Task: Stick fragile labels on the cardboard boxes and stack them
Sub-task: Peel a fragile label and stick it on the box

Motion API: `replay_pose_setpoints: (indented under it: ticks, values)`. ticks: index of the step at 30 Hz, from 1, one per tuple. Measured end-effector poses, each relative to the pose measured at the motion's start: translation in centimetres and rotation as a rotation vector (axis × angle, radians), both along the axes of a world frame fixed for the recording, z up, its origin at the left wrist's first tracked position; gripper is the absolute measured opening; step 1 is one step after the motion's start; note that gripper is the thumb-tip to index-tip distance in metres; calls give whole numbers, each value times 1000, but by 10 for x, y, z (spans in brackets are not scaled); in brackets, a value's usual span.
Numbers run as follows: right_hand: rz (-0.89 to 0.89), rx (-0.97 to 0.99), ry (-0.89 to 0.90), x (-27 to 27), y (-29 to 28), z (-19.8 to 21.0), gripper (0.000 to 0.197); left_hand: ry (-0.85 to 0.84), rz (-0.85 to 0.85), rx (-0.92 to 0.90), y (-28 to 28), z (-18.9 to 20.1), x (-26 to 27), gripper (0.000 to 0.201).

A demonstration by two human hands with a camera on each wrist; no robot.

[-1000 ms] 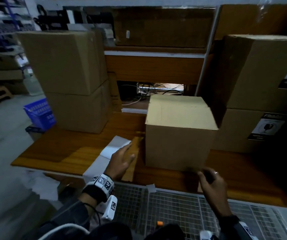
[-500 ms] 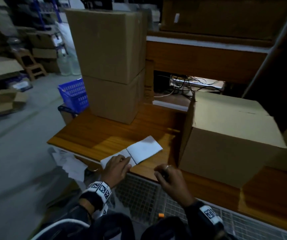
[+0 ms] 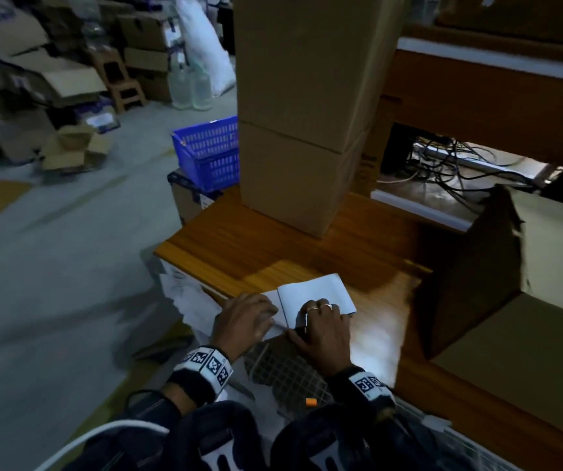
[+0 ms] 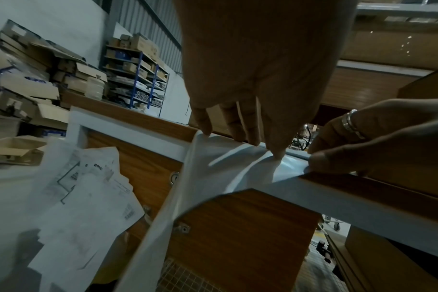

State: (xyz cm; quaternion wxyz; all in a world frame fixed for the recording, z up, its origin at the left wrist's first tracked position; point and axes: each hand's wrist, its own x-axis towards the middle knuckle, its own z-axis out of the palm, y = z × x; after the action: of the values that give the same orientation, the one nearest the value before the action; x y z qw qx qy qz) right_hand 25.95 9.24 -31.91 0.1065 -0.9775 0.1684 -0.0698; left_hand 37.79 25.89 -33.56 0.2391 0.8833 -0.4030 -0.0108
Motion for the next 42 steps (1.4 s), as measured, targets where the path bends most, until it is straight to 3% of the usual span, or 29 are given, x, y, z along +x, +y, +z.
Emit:
replay_pose_setpoints:
  ticks: [3, 5, 12, 17, 22, 26, 31, 33, 35, 38, 42]
  values:
    - [19, 8, -45, 5, -3, 4, 38, 45, 24, 2, 0, -2, 4, 21]
    - [-9, 115, -102, 3, -11, 16, 34, 47, 24, 0, -1, -1, 6, 22]
    - [-349, 446, -513, -8, -81, 60, 27, 5, 68, -20, -5, 2, 6, 23]
    - [-603, 604, -523, 3, -147, 50, 29, -30, 100, 72, -7, 5, 2, 37]
    - [-773, 781, -440, 13, -173, 18, 35, -8, 129, 116, -10, 8, -1, 38]
    - [-570, 516, -435, 11, -146, 17, 48, 29, 165, 103, -12, 9, -1, 40]
    - [143, 436, -281, 10, -55, 21, 8, 30, 177, 153, -10, 8, -1, 47]
    - [339, 342, -154, 16, -27, 21, 8, 25, 185, 153, -9, 9, -1, 46]
    - [385, 251, -53, 21, -12, 12, 15, 31, 200, 147, -7, 11, -2, 44]
    - [312, 178, -33, 22, -3, -2, 28, 56, 224, 147, -5, 12, -3, 43]
    - [288, 99, -77, 21, 4, -9, 20, 69, 246, 134, -4, 12, -5, 42]
